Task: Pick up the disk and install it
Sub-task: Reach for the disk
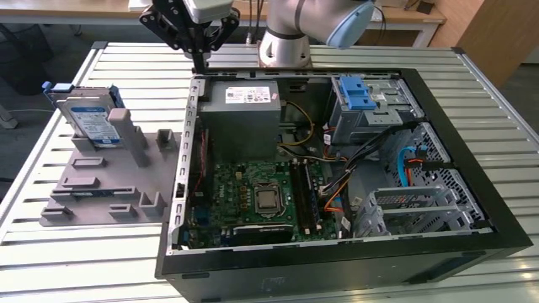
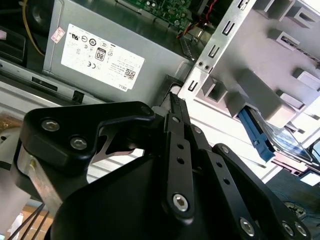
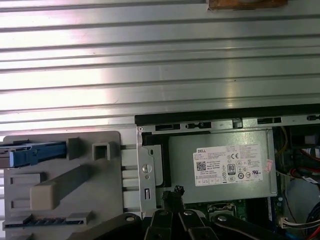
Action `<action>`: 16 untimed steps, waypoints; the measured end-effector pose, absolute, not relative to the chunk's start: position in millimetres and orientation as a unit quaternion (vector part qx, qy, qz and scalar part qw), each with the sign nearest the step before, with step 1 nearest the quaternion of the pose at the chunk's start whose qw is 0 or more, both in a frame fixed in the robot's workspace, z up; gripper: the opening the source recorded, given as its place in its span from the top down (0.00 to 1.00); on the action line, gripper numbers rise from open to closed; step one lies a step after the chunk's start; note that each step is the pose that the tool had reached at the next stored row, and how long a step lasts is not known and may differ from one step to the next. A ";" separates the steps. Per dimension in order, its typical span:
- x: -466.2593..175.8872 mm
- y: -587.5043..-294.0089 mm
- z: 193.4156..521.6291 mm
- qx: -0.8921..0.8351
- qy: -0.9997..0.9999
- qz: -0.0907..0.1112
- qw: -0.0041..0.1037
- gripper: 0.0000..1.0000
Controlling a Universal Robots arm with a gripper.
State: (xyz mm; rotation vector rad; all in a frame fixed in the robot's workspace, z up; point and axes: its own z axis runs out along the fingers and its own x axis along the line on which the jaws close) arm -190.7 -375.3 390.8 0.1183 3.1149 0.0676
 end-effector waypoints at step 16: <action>-201.4 -374.9 389.9 0.038 0.999 0.022 0.012 0.89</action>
